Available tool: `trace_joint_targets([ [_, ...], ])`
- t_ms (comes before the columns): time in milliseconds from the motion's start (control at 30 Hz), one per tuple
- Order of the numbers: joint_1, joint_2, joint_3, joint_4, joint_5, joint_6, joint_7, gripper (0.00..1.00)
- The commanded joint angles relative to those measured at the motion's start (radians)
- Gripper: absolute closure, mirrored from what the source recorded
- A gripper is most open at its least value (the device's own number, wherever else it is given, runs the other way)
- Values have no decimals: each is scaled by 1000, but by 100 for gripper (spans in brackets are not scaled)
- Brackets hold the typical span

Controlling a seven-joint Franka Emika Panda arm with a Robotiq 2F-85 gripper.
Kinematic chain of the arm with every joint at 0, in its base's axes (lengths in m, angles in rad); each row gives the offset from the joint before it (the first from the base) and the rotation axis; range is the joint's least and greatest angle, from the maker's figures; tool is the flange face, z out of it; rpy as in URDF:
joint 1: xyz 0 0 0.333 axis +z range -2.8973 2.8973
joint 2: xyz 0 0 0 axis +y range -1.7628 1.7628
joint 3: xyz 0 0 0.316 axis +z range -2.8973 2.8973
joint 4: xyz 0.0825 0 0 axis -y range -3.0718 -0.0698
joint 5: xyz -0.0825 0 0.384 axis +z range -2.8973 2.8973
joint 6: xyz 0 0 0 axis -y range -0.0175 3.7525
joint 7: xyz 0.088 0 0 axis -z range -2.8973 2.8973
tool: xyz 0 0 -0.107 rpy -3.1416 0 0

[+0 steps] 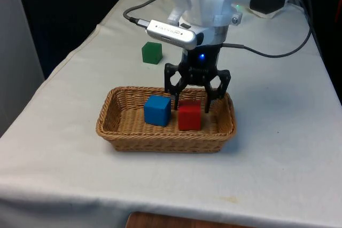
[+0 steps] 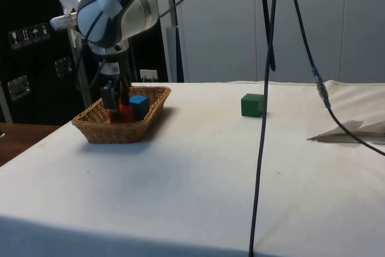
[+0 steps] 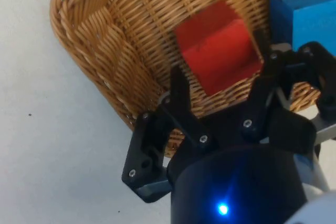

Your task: Pick up exactly two blocks and place them into the basket.

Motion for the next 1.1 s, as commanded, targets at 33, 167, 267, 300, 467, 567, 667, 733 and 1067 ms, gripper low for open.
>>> trace_joint_targets([
  [33, 0, 0, -1, 0, 0, 0, 0, 40],
  [167, -1, -1, 1, -1, 3, 4, -3, 9],
  [267, -1, -1, 1, -1, 3, 5, -3, 0],
  [300, -1, -1, 1, -1, 3, 5, -3, 0],
  [467, 3, -9, -3, -7, 1, 1, -1, 0],
  [567, 16, -28, -18, -23, -3, -9, 3, 0],
  [667, 29, -47, -30, -41, -4, -17, 6, 0],
  [733, 37, -63, -36, -57, -8, -20, 8, 0],
  [1067, 72, -141, -60, -132, -31, -25, 19, 0],
])
